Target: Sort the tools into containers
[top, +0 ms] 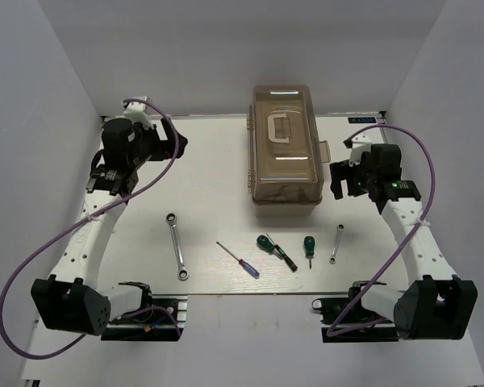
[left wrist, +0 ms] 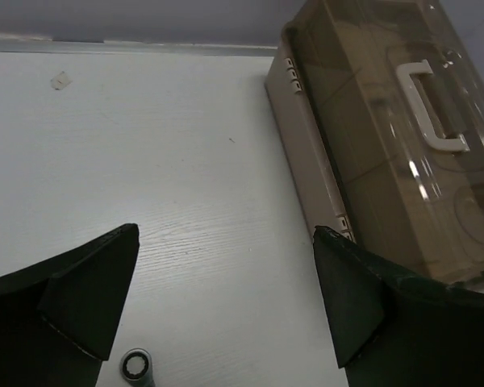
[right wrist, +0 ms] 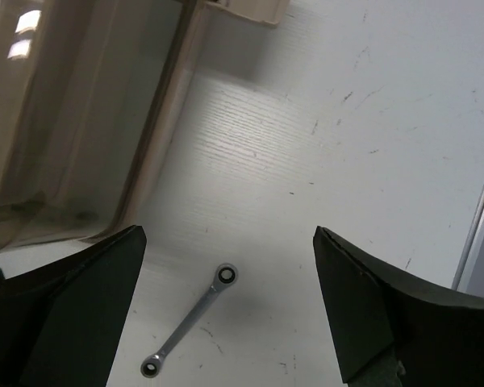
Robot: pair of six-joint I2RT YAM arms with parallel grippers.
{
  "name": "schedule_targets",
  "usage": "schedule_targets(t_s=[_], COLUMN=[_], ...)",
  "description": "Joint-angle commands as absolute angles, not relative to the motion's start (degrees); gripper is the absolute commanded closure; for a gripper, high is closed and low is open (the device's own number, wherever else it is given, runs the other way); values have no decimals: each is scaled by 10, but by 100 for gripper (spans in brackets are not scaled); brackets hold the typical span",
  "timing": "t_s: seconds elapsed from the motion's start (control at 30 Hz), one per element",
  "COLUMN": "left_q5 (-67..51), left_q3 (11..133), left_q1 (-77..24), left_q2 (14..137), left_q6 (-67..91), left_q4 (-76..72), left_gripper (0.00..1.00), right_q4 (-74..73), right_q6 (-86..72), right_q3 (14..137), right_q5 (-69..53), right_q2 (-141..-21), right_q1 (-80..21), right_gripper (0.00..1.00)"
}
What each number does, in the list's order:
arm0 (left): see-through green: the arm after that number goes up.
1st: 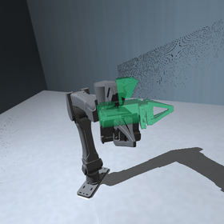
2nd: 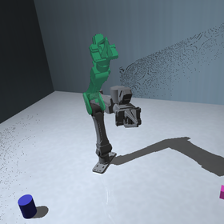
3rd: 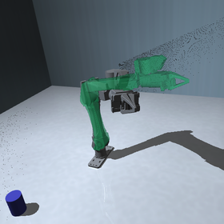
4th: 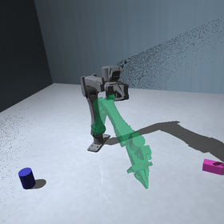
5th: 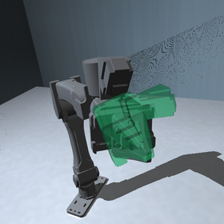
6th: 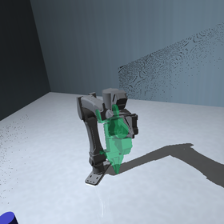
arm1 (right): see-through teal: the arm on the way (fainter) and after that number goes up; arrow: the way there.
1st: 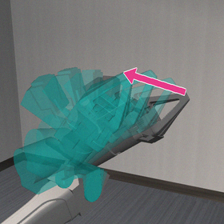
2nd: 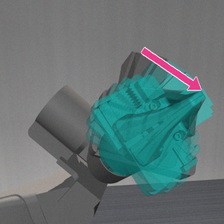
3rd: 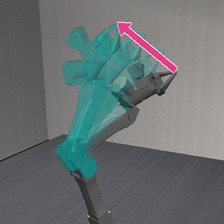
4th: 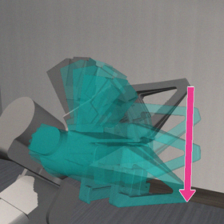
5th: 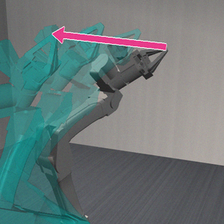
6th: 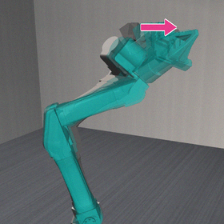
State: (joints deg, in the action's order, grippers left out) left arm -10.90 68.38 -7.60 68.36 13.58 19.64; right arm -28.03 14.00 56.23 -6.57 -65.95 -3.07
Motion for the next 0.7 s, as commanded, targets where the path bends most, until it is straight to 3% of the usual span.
schedule_targets(t_s=[0.0, 0.03, 0.07, 0.1, 0.13, 0.17, 0.2, 0.23, 0.27, 0.43, 0.47, 0.5, 0.53, 0.57, 0.6, 0.67], left_q5=[-170, -177, -205, -225, -242, -262, -262, -268, -268, -313, -320, -329, -341, -348, -355, -367], left_q3=[695, 695, 695, 695, 701, 709, 709, 717, 722, 722, 722, 731, 743, 748, 748, 764], left_q1=[-74, -74, -74, -74, -74, -74, -74, -80, -85, -85, -85, -85, -85, -85, -85, -85], left_q2=[705, 710, 723, 731, 740, 749, 767, 775, 780, 809, 822, 830, 838, 845, 859, 864], left_q6=[154, 154, 149, 149, 141, 141, 141, 141, 141, 170, 177, 177, 182, 182, 188, 194], left_q4=[191, 185, 178, 171, 171, 165, 165, 165, 165, 126, 117, 112, 112, 112, 112, 105], left_gripper=[2, 5, 21, 32, 46, 62, 85, 97, 100, 99, 94, 85, 58, 48, 31, 16], right_q4=[-299, -312, -318, -319, -309, -305, -291, -286, -293, -291, -278, -274, -265, -254, -234, -228], right_q6=[187, 255, 268, 282, 273, 259, 240, 199, 188, 44, 27, -28, -45, -61, -101, -128], right_q3=[590, 590, 595, 601, 607, 642, 678, 701, 753, 902, 945, 958, 974, 983, 987, 1005], right_q5=[-132, -172, -221, -221, -228, -236, -234, -230, -234, -311, -335, -348, -353, -369, -371, -358], right_q2=[-640, -637, -629, -628, -628, -634, -648, -656, -683, -806, -821, -832, -867, -877, -895, -937], right_q1=[-26, -27, -28, -28, -32, -33, -32, -32, -31, -54, -60, -78, -84, -91, -111, -125], right_gripper=[10, 10, 13, 20, 50, 71, 97, 100, 100, 100, 74, 61, 50, 39, 29, 23])
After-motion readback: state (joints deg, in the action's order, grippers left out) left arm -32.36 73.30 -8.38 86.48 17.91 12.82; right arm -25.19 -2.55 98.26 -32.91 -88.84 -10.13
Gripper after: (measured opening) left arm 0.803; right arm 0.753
